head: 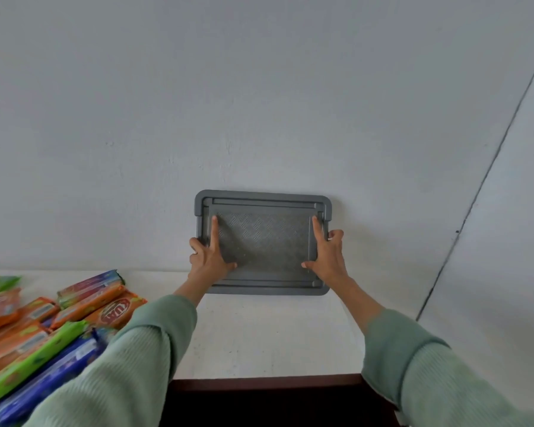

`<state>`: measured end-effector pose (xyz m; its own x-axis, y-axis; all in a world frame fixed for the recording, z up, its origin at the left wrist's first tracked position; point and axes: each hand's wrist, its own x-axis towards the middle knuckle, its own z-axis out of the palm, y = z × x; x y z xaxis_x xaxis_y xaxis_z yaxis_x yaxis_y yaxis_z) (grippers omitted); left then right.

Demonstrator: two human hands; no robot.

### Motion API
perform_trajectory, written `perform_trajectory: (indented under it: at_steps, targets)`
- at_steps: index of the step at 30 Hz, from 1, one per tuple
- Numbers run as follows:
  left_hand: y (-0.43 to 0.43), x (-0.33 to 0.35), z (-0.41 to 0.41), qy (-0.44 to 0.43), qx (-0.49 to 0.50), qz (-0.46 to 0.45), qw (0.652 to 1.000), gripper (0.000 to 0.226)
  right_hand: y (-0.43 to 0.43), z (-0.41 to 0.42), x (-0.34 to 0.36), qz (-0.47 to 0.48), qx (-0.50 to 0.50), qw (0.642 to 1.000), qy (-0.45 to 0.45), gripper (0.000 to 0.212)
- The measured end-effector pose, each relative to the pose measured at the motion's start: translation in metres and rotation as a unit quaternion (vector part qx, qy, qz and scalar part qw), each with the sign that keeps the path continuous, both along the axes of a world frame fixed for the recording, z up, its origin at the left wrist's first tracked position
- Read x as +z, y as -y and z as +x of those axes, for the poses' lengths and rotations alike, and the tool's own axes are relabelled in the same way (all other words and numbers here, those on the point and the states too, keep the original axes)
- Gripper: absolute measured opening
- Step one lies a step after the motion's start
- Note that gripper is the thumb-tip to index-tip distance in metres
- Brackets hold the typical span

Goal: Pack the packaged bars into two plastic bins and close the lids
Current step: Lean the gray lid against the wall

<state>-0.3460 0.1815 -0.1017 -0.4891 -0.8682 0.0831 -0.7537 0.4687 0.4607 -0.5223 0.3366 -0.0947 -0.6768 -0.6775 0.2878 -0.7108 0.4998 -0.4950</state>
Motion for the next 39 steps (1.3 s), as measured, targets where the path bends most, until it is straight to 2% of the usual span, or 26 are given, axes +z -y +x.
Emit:
perform_trajectory:
  at_steps: [11,21,26,29,33,39]
  targets:
    - [0.015,-0.020,-0.003,0.031,-0.010,-0.010,0.999,0.113,0.014,-0.010,-0.025,0.003,0.000,1.000,-0.018,0.107]
    - [0.017,0.004,0.004,0.005,-0.028,0.006,1.000,0.108,0.007,-0.011,-0.012,0.027,-0.022,0.998,-0.047,0.106]
    - [0.020,0.033,0.033,0.005,-0.056,-0.050,0.997,0.094,0.015,0.006,0.010,-0.035,-0.048,0.991,-0.119,0.097]
    - [0.023,0.057,0.069,0.002,-0.055,-0.079,0.995,0.088,0.037,0.032,0.031,-0.061,-0.012,0.985,-0.158,0.092]
    - [0.039,0.081,0.139,0.007,-0.024,-0.090,0.996,0.082,0.086,0.089,0.052,-0.073,0.080,0.982,-0.156,0.092]
    - [0.064,0.088,0.274,0.024,0.077,-0.047,0.996,0.077,0.158,0.213,0.054,-0.031,0.214,0.971,-0.099,0.092]
